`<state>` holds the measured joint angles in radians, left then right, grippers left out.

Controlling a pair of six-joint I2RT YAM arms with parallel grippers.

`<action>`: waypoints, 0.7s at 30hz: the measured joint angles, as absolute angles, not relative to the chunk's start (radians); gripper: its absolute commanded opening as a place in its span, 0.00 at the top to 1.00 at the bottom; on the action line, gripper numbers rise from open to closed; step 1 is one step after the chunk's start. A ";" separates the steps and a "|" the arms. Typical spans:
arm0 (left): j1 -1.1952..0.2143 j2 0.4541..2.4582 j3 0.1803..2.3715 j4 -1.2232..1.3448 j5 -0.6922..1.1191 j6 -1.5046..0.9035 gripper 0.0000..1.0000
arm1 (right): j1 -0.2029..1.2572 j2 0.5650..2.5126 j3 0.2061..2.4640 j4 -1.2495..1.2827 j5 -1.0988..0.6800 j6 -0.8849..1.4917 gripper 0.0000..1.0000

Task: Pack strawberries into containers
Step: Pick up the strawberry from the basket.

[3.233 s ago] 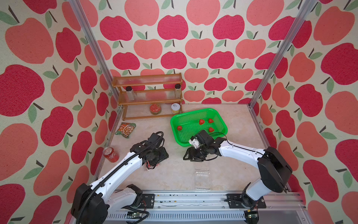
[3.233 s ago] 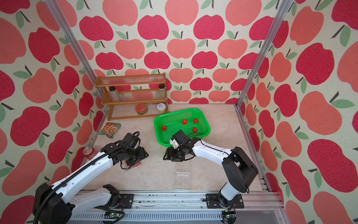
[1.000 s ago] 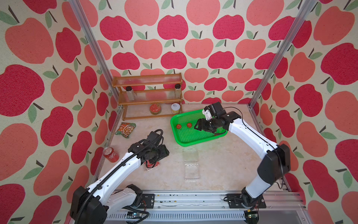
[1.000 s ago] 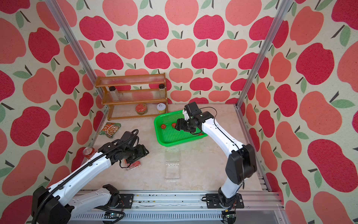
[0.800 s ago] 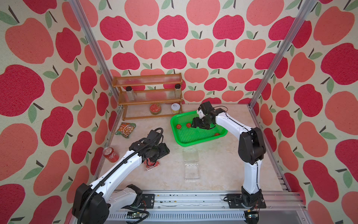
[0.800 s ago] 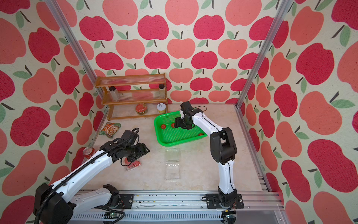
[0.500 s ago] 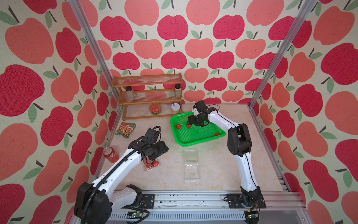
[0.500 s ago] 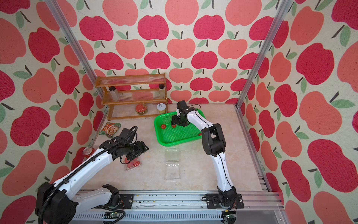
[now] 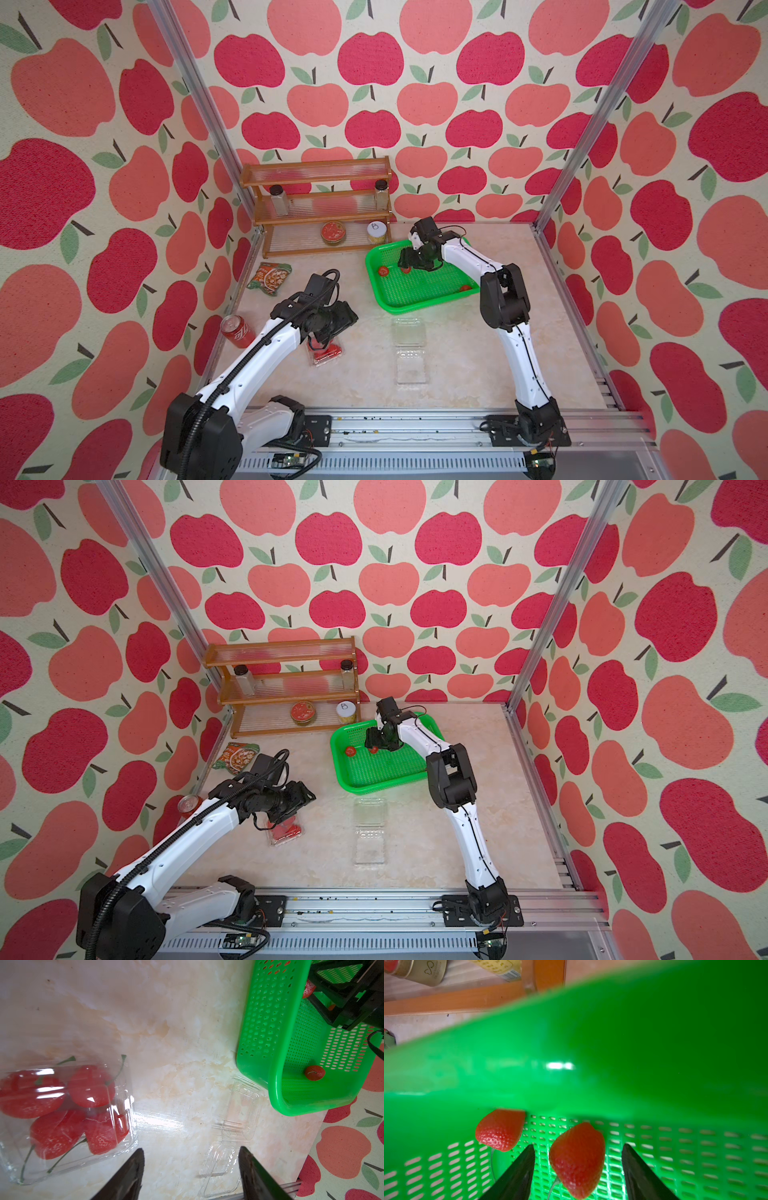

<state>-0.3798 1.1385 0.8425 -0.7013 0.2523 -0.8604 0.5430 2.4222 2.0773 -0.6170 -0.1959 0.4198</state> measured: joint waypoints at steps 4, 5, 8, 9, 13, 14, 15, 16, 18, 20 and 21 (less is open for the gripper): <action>-0.375 1.132 0.836 -0.702 0.253 -0.860 0.30 | 0.543 2.426 2.084 -0.614 -0.196 0.421 0.39; -0.373 1.131 0.835 -0.702 0.255 -0.860 0.30 | 0.543 2.429 2.090 -0.616 -0.196 0.421 0.39; -0.370 1.130 0.835 -0.702 0.259 -0.860 0.30 | 0.548 2.437 2.098 -0.614 -0.194 0.420 0.40; -0.369 1.129 0.834 -0.702 0.261 -0.860 0.30 | 0.550 2.438 2.100 -0.614 -0.195 0.420 0.40; -0.369 1.119 0.829 -0.702 0.264 -0.860 0.30 | 0.556 2.442 2.106 -0.614 -0.195 0.420 0.40; -0.368 1.117 0.827 -0.702 0.265 -0.860 0.30 | 0.559 2.443 2.106 -0.614 -0.194 0.420 0.40; -0.367 1.114 0.824 -0.701 0.268 -0.860 0.30 | 0.561 2.445 2.110 -0.616 -0.194 0.420 0.40; -0.366 1.112 0.822 -0.702 0.270 -0.860 0.30 | 0.562 2.447 2.113 -0.616 -0.193 0.420 0.40; -0.364 1.109 0.817 -0.702 0.271 -0.861 0.30 | 0.564 2.452 2.122 -0.619 -0.190 0.420 0.42; -0.361 1.108 0.816 -0.702 0.271 -0.861 0.30 | 0.565 2.454 2.126 -0.621 -0.183 0.419 0.42; -0.359 1.107 0.816 -0.702 0.272 -0.861 0.30 | 0.565 2.455 2.127 -0.622 -0.181 0.419 0.42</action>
<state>-0.3592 1.1072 0.8158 -0.7017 0.2718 -0.8608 0.5648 2.4546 2.1269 -0.6224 -0.1814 0.4194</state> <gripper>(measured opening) 0.704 0.578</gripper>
